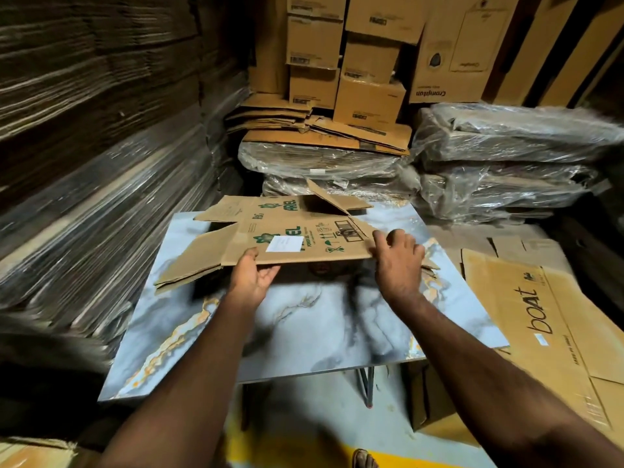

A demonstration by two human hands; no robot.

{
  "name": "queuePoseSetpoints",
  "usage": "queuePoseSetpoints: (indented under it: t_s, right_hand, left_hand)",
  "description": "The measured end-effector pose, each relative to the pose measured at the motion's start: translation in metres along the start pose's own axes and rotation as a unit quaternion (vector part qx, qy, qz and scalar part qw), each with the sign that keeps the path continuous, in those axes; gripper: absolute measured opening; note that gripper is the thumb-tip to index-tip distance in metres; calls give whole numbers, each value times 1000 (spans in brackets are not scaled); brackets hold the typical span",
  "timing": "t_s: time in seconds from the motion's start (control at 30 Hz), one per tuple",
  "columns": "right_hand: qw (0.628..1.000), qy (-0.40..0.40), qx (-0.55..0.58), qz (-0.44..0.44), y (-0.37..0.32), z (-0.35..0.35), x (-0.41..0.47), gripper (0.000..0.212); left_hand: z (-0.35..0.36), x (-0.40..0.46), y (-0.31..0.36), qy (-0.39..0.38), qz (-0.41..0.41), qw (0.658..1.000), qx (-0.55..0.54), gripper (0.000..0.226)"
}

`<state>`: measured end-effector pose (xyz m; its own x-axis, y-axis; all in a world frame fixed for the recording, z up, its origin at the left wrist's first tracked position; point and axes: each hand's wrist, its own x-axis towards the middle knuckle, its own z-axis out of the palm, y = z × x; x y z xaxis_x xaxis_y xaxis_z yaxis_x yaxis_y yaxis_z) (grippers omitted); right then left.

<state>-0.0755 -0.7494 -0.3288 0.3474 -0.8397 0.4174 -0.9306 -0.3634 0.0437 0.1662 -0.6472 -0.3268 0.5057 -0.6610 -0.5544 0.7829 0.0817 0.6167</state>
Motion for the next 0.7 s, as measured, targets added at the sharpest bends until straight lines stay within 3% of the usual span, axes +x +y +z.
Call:
queuePoseSetpoints:
  t_s: [0.07,0.13,0.17,0.2,0.23,0.27,0.3,0.33,0.37,0.4,0.43,0.5,0.6,0.63,0.7]
  right_hand:
    - [994,76,49,-64,-16,3,-11,52]
    - [985,59,131,-95,-33,9,-30,37]
    - [977,26,210,-35,-41,12,-40,27]
    - [942,-17,328,74,-48,12,-46,33]
    - [858,-63,467,205,-53,9,-47,46]
    - [711,-107,611,332,-55,5,-44,53]
    - [557,-137,713,404,-51,6,-37,56]
    - [460,-157,765,422,-43,10,-28,57]
    - [403,-173,793,423,-33,13,-20,54]
    - [372,-185,801,431,-22,17,-13,49]
    - [359,-195,800,439,-14,20,-10,43]
    - [386,-204,781,446,-6,33,-14,35]
    - [587,-183,685,391,-2,44,-30,25]
    - [631,-184,660,364,-2,48,-35,25]
    - [665,-182,637,345,0,53,-40,27]
  left_hand:
    - [3,-2,0,-4,-1,1000,2,24]
    - [3,0,-2,-5,0,1000,7,25]
    - [2,-1,-3,-5,-2,1000,8,25]
    - [1,-1,-3,-5,-5,1000,10,24]
    - [0,-2,-3,-4,-8,1000,10,23]
    - [-2,-1,-3,-1,-12,1000,9,21]
    - [-5,-1,-5,3,-17,1000,9,17]
    - [-9,-1,-7,5,-24,1000,12,13]
    - [-14,-3,-11,3,-30,999,19,10]
    - [-19,-6,-16,-3,-34,999,24,10]
    - [-25,-8,-21,-9,-36,999,30,10]
    - [-41,-9,-28,-8,-23,999,26,11]
    - [-73,-1,-32,33,3,999,-41,21]
    - [-83,1,-31,47,9,997,-53,23]
    - [-98,2,-28,49,11,997,-65,15]
